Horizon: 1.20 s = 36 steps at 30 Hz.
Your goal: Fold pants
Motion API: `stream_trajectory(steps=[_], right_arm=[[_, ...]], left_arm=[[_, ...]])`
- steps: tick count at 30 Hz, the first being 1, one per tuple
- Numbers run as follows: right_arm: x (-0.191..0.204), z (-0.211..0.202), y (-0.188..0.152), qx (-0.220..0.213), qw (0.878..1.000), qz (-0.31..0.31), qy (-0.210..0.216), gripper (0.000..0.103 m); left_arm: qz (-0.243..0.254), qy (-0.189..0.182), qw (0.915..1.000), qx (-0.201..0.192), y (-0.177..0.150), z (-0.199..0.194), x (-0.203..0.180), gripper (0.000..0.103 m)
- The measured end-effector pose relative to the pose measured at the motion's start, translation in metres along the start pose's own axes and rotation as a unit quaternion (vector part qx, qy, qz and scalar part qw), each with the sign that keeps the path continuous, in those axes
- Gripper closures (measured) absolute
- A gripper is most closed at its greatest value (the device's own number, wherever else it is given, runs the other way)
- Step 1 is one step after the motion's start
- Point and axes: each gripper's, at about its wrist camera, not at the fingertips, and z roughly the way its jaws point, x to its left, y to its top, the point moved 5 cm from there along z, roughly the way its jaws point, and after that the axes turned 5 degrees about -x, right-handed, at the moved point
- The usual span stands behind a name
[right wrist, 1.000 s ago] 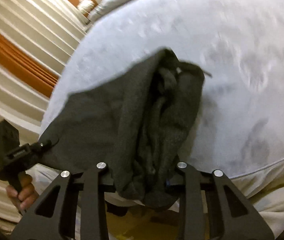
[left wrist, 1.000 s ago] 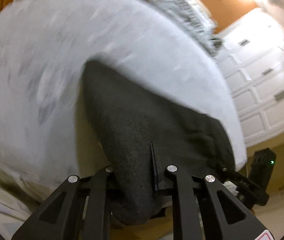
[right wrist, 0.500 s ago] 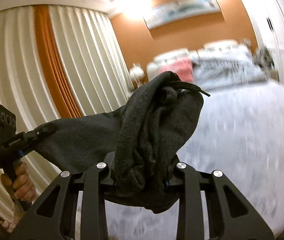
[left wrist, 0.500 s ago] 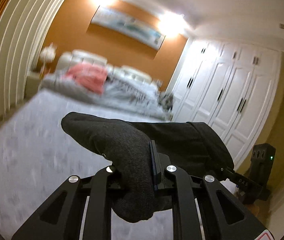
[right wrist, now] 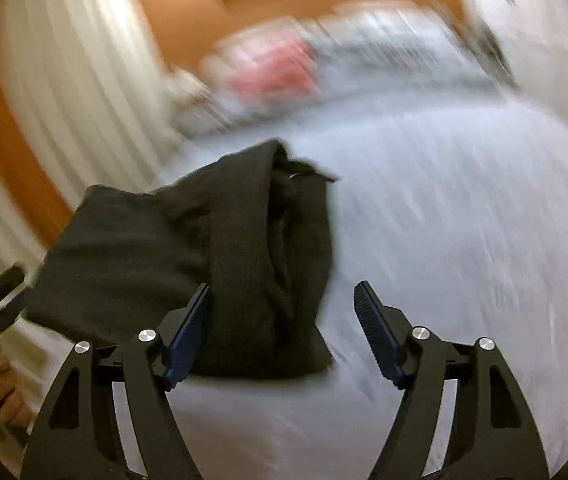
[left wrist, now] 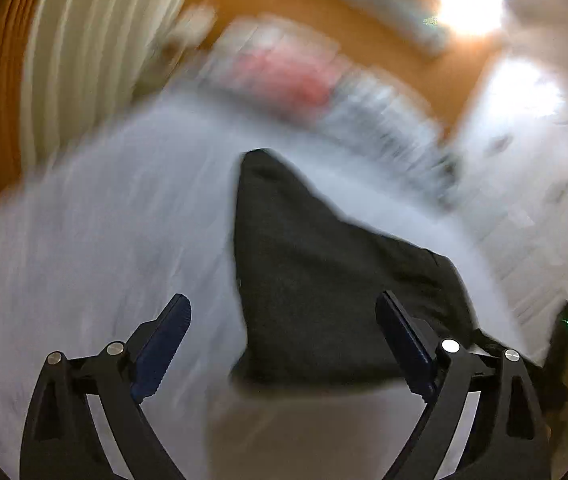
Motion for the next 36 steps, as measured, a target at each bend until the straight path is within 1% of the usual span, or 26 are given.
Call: stream_trajectory(steps=[1, 2, 4, 6, 9, 12, 14, 15, 16, 17, 18, 19, 22, 23, 24, 25, 26, 27, 28, 29, 30, 31, 32, 33, 34, 36], right_arm=[[-0.017, 0.019, -0.019, 0.025, 0.999, 0.023, -0.004, 0.033], [-0.036, 0.037, -0.040, 0.047, 0.998, 0.047, 0.000, 0.033], [-0.055, 0.054, -0.056, 0.080, 0.994, 0.068, -0.018, 0.032], [-0.063, 0.066, -0.054, 0.099, 0.991, 0.092, -0.001, 0.032], [-0.058, 0.072, -0.045, 0.077, 0.992, 0.096, 0.007, 0.015], [-0.049, 0.091, -0.054, 0.100, 0.989, 0.106, 0.032, 0.015], [-0.047, 0.106, -0.064, 0.125, 0.985, 0.110, 0.034, 0.015], [-0.044, 0.114, -0.072, 0.133, 0.986, 0.100, 0.023, 0.027], [-0.041, 0.118, -0.076, 0.134, 0.988, 0.081, 0.015, 0.050], [-0.037, 0.120, -0.076, 0.133, 0.989, 0.066, 0.015, 0.059], [-0.030, 0.115, -0.073, 0.131, 0.989, 0.060, 0.029, 0.072], [-0.024, 0.106, -0.067, 0.124, 0.990, 0.057, 0.034, 0.074], [-0.003, 0.076, -0.049, 0.082, 0.996, 0.014, 0.042, 0.073], [-0.005, 0.078, -0.052, 0.084, 0.996, -0.005, 0.025, 0.070], [-0.010, 0.088, -0.058, 0.097, 0.995, -0.016, 0.004, 0.059], [-0.019, 0.099, -0.069, 0.120, 0.992, -0.022, -0.024, 0.049], [-0.031, 0.108, -0.081, 0.137, 0.990, -0.008, -0.039, 0.047], [-0.033, 0.104, -0.081, 0.130, 0.991, 0.010, -0.032, 0.048], [-0.032, 0.096, -0.077, 0.127, 0.991, 0.023, -0.035, 0.055], [-0.028, 0.084, -0.070, 0.113, 0.993, 0.022, -0.042, 0.055], [-0.018, 0.065, -0.060, 0.073, 0.996, 0.011, -0.045, 0.058], [-0.006, 0.046, -0.051, 0.037, 0.999, -0.008, -0.040, 0.066], [0.015, 0.033, -0.047, 0.018, 0.999, -0.039, -0.015, 0.073], [0.026, 0.030, -0.048, 0.017, 0.998, -0.052, -0.001, 0.080], [0.033, 0.033, -0.050, 0.024, 0.998, -0.062, 0.006, 0.081], [0.029, 0.063, -0.067, 0.067, 0.994, -0.079, -0.027, 0.085]], left_arm=[[-0.037, -0.006, 0.9986, 0.039, -0.017, 0.025, 0.021, 0.020], [-0.060, -0.009, 0.9966, 0.056, -0.026, 0.038, 0.034, 0.020], [-0.090, -0.004, 0.9941, 0.061, -0.033, 0.058, 0.054, 0.020], [-0.084, 0.005, 0.9949, 0.056, -0.027, 0.069, 0.057, 0.020], [-0.068, 0.005, 0.9960, 0.058, -0.021, 0.090, 0.056, 0.014], [-0.092, -0.001, 0.9898, 0.109, -0.045, 0.113, 0.065, 0.016], [-0.091, -0.008, 0.9863, 0.137, -0.056, 0.128, 0.065, 0.026], [-0.073, 0.000, 0.9894, 0.126, -0.056, 0.128, 0.063, 0.030], [-0.054, -0.003, 0.9911, 0.122, -0.056, 0.127, 0.057, 0.058], [-0.043, -0.007, 0.9905, 0.131, -0.056, 0.128, 0.054, 0.073], [-0.045, -0.013, 0.9916, 0.120, -0.053, 0.122, 0.050, 0.079], [-0.043, -0.017, 0.9923, 0.115, -0.051, 0.117, 0.047, 0.086], [-0.029, -0.015, 0.9946, 0.099, -0.046, 0.103, 0.043, 0.085], [-0.028, -0.007, 0.9941, 0.105, -0.049, 0.107, 0.045, 0.078], [-0.026, 0.010, 0.9923, 0.121, -0.057, 0.115, 0.052, 0.075], [-0.024, 0.021, 0.9916, 0.125, -0.061, 0.118, 0.055, 0.063], [-0.018, 0.036, 0.9921, 0.119, -0.063, 0.117, 0.057, 0.055], [-0.003, 0.054, 0.9931, 0.104, -0.063, 0.108, 0.053, 0.055], [0.013, 0.061, 0.9936, 0.094, -0.061, 0.099, 0.048, 0.057], [0.029, 0.069, 0.9939, 0.081, -0.059, 0.090, 0.042, 0.057], [0.048, 0.080, 0.9939, 0.060, -0.057, 0.076, 0.034, 0.057], [0.062, 0.086, 0.9933, 0.046, -0.056, 0.068, 0.027, 0.057], [0.077, 0.095, 0.9919, 0.033, -0.056, 0.060, 0.021, 0.057], [0.093, 0.105, 0.9899, 0.021, -0.057, 0.055, 0.015, 0.057], [0.102, 0.108, 0.9888, 0.014, -0.058, 0.051, 0.009, 0.057], [0.111, 0.113, 0.9872, 0.009, -0.061, 0.048, 0.000, 0.057]])
